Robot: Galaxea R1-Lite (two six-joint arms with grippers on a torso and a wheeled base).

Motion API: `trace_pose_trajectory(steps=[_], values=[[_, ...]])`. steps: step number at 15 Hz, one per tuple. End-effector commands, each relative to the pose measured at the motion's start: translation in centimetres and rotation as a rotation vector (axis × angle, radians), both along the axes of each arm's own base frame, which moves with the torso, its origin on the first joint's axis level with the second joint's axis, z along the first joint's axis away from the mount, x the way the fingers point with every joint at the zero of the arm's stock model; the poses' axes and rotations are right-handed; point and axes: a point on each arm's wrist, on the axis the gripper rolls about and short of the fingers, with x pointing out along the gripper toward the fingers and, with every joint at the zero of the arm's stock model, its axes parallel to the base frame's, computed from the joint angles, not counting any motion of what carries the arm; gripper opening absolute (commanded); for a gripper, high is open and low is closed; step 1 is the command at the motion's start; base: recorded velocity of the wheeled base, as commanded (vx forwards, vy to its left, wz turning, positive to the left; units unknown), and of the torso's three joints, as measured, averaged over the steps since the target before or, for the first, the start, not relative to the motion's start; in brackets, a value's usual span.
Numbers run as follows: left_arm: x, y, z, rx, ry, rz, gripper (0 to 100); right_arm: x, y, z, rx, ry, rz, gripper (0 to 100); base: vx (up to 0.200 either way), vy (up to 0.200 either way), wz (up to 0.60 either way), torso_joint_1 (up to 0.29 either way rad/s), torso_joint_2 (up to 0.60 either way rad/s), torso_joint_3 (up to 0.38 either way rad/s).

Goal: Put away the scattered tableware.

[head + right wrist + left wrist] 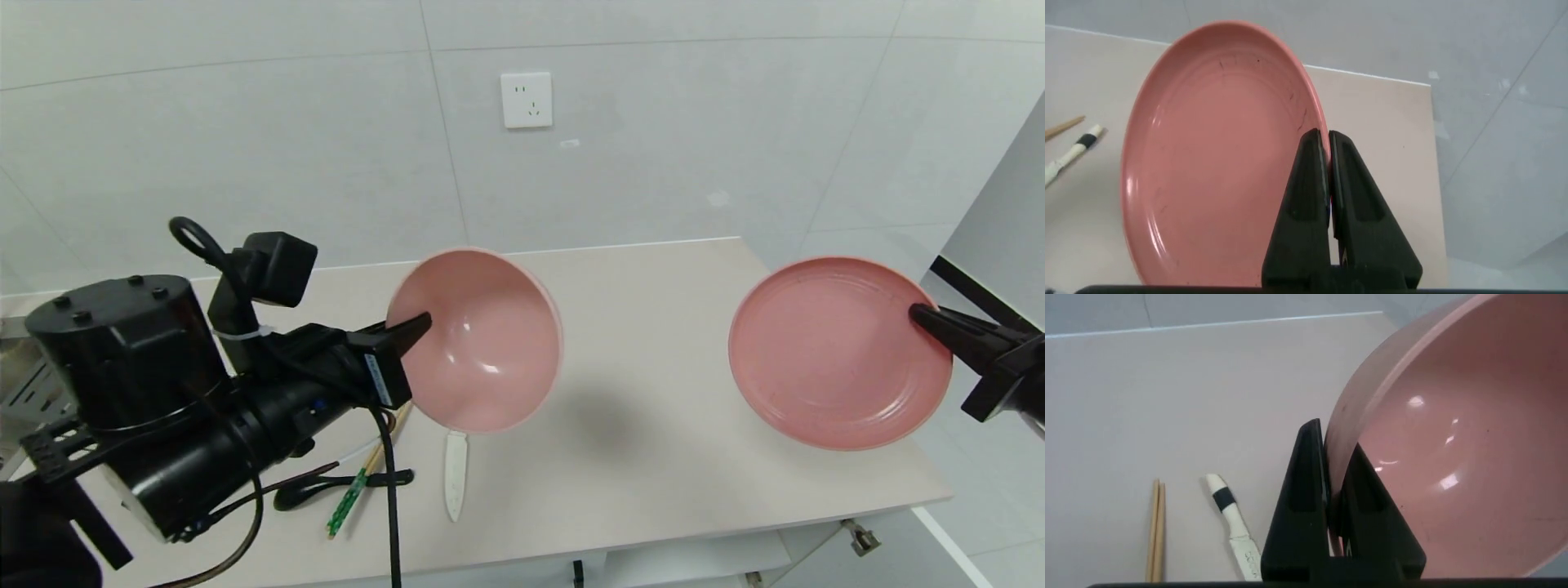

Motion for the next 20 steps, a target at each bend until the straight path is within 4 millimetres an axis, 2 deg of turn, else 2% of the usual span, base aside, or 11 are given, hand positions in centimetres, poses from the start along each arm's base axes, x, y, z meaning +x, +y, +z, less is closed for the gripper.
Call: trace_pose_trajectory(steps=[1, 3, 5, 7, 8, 9, 11, 14, 17, 20], values=[[-2.0, 1.2, 1.6, -0.025, -0.041, 0.008, 0, -0.1, 0.0, 0.8, 0.003, -0.035, 0.002, 0, 0.000, 0.000, 0.00, 0.000, 0.00, 0.000], [-3.4, 2.0, 1.9, -0.014, -0.021, -0.010, 0, -0.3, 0.3, 1.0, 0.030, -0.054, 0.017, 0, 0.000, 0.000, 0.00, 0.000, 0.00, 0.000], [-4.6, 2.6, 1.7, -0.012, -0.015, -0.025, 0, -1.8, 1.3, 2.2, 0.180, -0.094, 0.105, 0, 0.000, 0.000, 0.00, 0.000, 0.00, 0.000], [-5.8, 3.3, 0.1, 0.010, 0.050, -0.010, 0, -3.0, 1.5, 3.1, 0.272, -0.098, 0.147, 0, 0.000, 0.000, 0.00, 0.000, 0.00, 0.000], [-6.6, 3.7, -1.1, 0.038, 0.102, -0.011, 0, -3.0, 1.5, 2.7, 0.272, -0.083, 0.142, 0, 0.000, 0.000, 0.00, 0.000, 0.00, 0.000], [-7.0, 3.8, -1.3, 0.033, 0.110, -0.019, 0, -3.2, 1.6, 2.2, 0.274, -0.063, 0.147, 0, 0.000, 0.000, 0.00, 0.000, 0.00, 0.000], [-7.5, 4.1, -0.7, -0.016, 0.082, -0.032, 0, -3.3, 2.3, 1.7, 0.272, -0.035, 0.189, 0, 0.000, 0.000, 0.00, 0.000, 0.00, 0.000], [-7.1, 4.2, -0.4, -0.128, 0.107, 0.031, 0, -3.0, 3.3, 1.4, 0.237, -0.026, 0.237, 0, 0.000, 0.000, 0.00, 0.000, 0.00, 0.000], [-7.1, 4.3, -0.8, -0.057, 0.039, 0.026, 0, -2.4, 3.4, 1.4, 0.188, -0.084, 0.230, 0, 0.000, 0.000, 0.00, 0.000, 0.00, 0.000], [-6.4, 4.7, -1.9, 0.003, -0.047, 0.059, 0, -1.2, 3.6, -0.5, 0.183, -0.084, 0.229, 0, 0.000, 0.000, 0.00, 0.000, 0.00, 0.000]])
